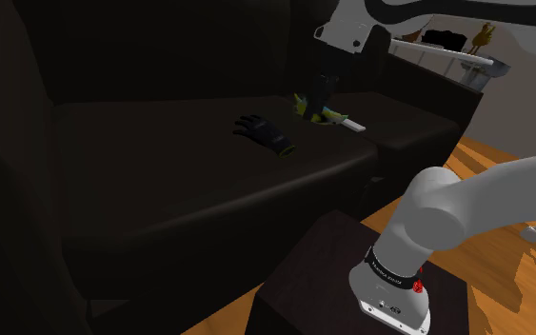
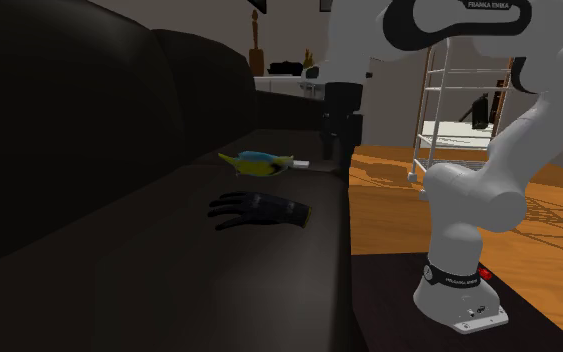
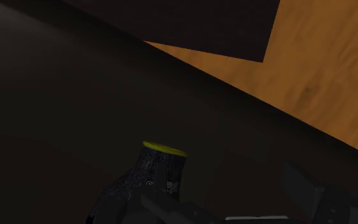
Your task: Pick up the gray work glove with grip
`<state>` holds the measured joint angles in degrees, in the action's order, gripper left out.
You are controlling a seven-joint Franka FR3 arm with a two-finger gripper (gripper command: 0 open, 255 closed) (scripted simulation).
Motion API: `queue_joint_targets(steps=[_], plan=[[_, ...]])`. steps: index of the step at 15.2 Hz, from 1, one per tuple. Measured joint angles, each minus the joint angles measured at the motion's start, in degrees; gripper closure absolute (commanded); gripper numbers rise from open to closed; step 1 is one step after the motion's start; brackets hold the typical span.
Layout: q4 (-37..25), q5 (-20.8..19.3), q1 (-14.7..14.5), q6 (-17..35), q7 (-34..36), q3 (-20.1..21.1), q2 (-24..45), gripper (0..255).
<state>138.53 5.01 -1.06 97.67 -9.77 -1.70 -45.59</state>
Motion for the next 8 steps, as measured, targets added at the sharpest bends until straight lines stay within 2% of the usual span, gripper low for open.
queue_joint_targets(steps=[2, 8], plan=[[-0.70, 0.19, 0.21, 0.53, 0.54, -0.01, 1.28, 0], [-7.23, 2.30, 2.43, 6.23, 6.73, -0.28, 14.32, 0]])
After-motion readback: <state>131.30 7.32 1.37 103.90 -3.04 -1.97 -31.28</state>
